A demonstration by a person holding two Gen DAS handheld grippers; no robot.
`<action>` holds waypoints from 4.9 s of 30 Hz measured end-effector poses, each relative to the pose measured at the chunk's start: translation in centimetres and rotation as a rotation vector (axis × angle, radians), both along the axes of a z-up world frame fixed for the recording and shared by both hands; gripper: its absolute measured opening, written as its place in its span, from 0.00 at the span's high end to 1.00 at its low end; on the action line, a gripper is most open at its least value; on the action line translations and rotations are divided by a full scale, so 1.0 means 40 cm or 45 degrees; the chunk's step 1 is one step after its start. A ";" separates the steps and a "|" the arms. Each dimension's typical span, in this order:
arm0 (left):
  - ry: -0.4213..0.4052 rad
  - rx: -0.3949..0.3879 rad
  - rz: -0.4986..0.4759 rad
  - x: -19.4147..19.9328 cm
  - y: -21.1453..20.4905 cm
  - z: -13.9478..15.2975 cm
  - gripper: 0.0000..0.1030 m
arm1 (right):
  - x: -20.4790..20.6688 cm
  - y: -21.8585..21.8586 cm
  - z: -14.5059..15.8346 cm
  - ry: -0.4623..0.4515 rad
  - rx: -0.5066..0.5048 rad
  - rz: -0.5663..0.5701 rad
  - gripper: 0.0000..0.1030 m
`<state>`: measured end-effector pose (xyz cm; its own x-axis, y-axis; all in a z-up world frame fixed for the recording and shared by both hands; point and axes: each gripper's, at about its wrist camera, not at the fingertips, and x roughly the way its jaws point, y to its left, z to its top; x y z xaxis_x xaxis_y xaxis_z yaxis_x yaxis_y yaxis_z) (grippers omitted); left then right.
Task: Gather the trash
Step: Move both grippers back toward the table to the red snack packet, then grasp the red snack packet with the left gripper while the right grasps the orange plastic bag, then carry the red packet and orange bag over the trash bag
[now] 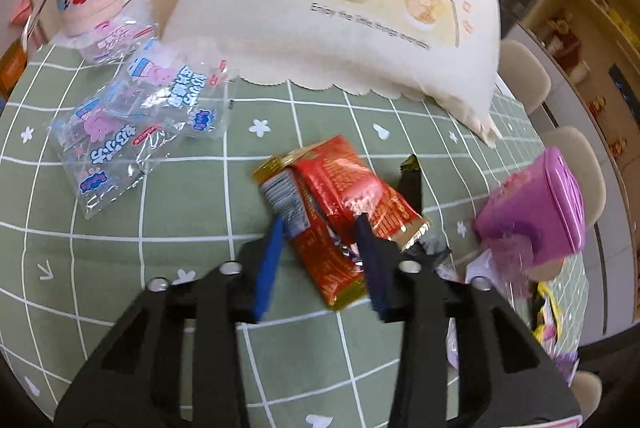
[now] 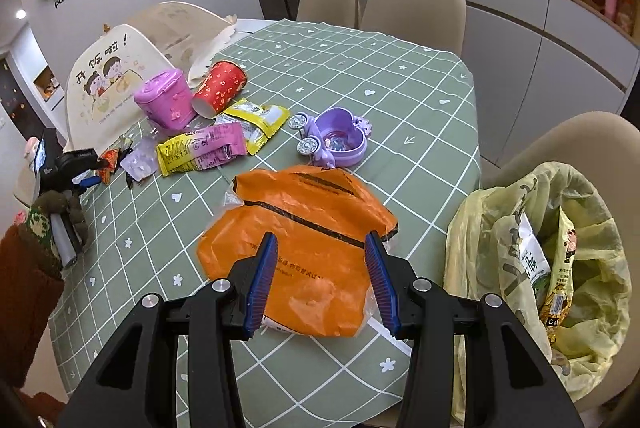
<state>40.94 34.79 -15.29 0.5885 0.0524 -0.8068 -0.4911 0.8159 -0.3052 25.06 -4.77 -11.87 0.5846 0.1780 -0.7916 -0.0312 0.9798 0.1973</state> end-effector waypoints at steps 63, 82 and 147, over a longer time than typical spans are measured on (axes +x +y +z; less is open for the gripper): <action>0.035 0.017 -0.629 -0.372 -0.358 0.074 0.55 | 0.084 0.126 -0.164 0.102 -0.184 0.519 0.75; 0.038 0.054 -0.744 -0.310 -0.422 0.063 0.54 | 0.008 0.064 0.009 -0.074 -0.175 0.312 0.87; -0.256 -0.168 -1.732 -0.279 -1.467 0.322 1.00 | -0.263 -0.738 0.220 -0.344 -0.467 -0.533 0.87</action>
<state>29.77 -23.90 -2.39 0.2203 -0.7211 -0.6569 0.7222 0.5732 -0.3871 14.55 -34.28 -3.08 0.7343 -0.3651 -0.5723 0.3684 0.9224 -0.1157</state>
